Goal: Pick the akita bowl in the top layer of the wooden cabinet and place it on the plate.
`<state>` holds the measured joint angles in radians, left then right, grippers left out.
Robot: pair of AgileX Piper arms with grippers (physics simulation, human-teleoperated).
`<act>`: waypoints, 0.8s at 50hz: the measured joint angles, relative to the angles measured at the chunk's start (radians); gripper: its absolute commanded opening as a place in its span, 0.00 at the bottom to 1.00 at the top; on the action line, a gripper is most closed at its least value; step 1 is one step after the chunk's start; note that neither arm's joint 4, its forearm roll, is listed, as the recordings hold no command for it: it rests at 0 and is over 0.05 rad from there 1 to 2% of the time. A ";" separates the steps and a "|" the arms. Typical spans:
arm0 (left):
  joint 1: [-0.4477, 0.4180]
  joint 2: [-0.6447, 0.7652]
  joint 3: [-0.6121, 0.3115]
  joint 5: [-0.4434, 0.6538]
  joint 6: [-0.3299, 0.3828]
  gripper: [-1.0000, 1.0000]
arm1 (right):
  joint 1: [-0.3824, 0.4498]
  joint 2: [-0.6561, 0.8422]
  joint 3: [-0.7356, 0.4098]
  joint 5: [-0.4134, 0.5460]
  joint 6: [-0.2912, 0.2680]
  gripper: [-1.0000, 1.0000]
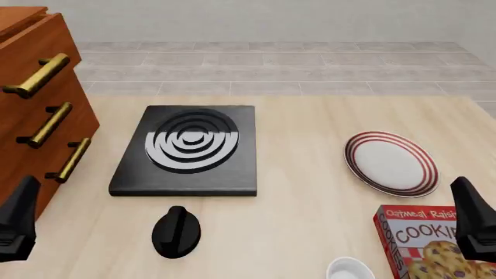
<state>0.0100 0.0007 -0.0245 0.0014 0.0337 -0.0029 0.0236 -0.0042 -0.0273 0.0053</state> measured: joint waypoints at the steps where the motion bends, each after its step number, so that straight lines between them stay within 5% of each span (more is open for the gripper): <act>1: -0.001 0.000 -0.003 0.002 0.003 1.00 | 0.000 0.001 0.000 -0.001 0.000 1.00; 13: -0.014 0.000 -0.060 0.049 0.017 1.00 | -0.003 -0.003 -0.001 -0.003 0.001 1.00; 40: -0.057 0.000 -0.342 0.245 0.007 1.00 | -0.002 -0.016 -0.003 0.008 0.010 1.00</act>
<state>-0.0467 0.0011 -0.3670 0.2465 0.0409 -0.0047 0.0071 -0.0075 -0.0188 0.0155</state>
